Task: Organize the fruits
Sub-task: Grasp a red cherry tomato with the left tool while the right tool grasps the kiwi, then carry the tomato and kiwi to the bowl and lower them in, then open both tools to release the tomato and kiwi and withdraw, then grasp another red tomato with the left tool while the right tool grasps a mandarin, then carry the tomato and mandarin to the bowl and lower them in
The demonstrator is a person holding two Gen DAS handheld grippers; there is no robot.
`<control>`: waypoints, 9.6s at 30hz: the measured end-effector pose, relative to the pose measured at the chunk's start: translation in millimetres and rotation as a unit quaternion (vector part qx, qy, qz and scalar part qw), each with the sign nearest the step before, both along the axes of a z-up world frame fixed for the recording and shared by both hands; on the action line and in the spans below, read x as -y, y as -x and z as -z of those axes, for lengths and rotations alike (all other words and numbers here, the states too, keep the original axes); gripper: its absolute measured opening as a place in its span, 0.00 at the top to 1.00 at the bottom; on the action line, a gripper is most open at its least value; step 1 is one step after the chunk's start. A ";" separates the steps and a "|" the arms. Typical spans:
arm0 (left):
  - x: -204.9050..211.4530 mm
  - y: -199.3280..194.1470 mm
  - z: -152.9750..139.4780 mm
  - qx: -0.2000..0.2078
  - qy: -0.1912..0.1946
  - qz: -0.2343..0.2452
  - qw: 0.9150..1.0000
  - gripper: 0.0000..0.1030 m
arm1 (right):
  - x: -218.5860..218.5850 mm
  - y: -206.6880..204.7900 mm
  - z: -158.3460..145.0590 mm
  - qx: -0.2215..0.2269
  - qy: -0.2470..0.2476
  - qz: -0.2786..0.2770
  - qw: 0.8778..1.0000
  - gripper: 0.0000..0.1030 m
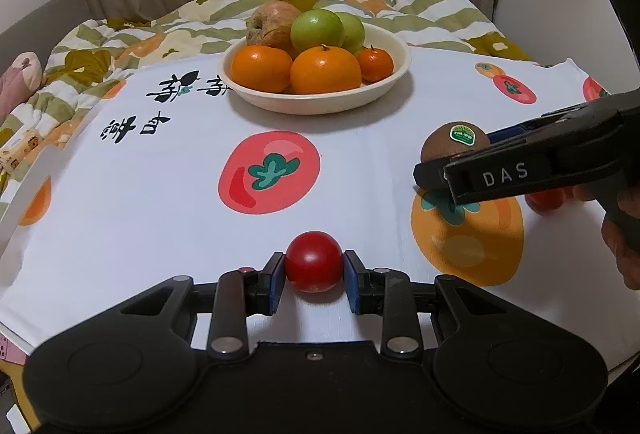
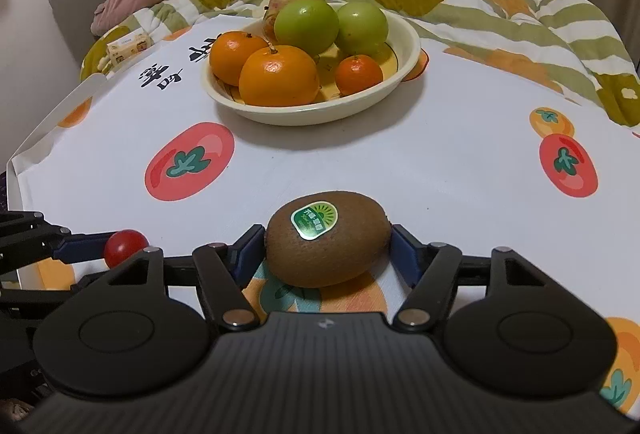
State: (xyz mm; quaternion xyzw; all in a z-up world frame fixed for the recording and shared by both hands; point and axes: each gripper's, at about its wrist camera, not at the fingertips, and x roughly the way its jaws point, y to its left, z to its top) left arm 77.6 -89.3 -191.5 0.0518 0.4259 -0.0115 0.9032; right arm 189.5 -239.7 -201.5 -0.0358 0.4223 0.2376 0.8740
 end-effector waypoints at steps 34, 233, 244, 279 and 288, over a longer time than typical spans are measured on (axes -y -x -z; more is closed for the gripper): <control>-11.2 -28.8 -103.2 0.103 -0.007 0.003 0.995 0.67 | 16.8 4.8 -99.7 0.043 -0.051 0.038 0.997 0.22; 67.3 -34.6 -46.4 0.032 0.003 0.176 0.984 0.61 | 78.5 43.9 -64.5 -0.009 -0.043 0.104 0.994 0.48; 9.9 -56.1 -92.3 0.063 0.001 0.144 0.988 0.61 | 29.5 27.7 -113.4 0.024 -0.055 0.094 0.994 0.48; -52.1 -192.2 -59.9 0.038 -0.011 0.216 0.976 0.13 | -32.1 -52.6 -86.3 -0.001 -0.061 0.207 0.976 0.48; -73.9 -172.9 -77.0 0.053 0.000 0.212 0.976 0.08 | -29.1 -57.6 -84.3 -0.009 -0.048 0.200 0.979 0.48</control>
